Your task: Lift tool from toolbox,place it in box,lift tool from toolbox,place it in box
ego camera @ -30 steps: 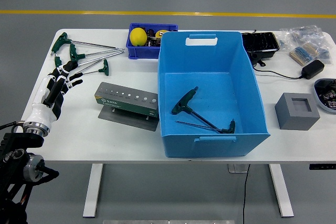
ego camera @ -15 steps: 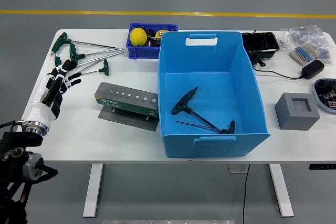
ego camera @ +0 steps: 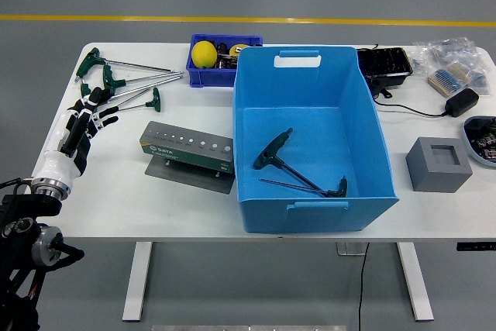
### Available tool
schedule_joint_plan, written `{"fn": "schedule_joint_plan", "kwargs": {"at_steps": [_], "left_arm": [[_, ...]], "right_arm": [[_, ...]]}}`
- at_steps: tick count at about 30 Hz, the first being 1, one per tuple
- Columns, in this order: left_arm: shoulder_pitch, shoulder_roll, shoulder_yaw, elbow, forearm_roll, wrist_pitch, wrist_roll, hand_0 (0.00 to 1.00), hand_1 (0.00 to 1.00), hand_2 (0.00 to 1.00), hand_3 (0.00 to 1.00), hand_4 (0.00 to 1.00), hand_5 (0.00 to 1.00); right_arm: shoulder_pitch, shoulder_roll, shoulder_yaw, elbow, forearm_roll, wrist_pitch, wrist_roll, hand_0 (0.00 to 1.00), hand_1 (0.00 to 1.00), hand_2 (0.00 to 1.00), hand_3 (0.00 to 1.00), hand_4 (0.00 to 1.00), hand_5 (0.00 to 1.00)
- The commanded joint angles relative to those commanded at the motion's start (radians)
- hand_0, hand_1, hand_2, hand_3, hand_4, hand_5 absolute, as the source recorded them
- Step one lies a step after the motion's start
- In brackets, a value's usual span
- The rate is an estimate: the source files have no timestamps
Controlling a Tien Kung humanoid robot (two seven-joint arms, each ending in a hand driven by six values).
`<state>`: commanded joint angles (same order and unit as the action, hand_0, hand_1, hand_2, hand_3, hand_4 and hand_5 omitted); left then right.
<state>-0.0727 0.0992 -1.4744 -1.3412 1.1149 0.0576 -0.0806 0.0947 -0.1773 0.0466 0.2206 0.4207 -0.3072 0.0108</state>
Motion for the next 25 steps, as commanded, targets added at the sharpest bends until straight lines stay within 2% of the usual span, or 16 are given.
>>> {"fn": "schedule_joint_plan", "kwargs": {"at_steps": [25], "left_arm": [[0.001, 0.001, -0.003, 0.004, 0.000, -0.004, 0.001, 0.727, 0.743, 0.863, 0.763, 0.900, 0.786]], "right_arm": [[0.002, 0.000, 0.003, 0.000, -0.003, -0.001, -0.001, 0.696, 0.665, 0.727, 0.557, 0.790, 0.689]]}}
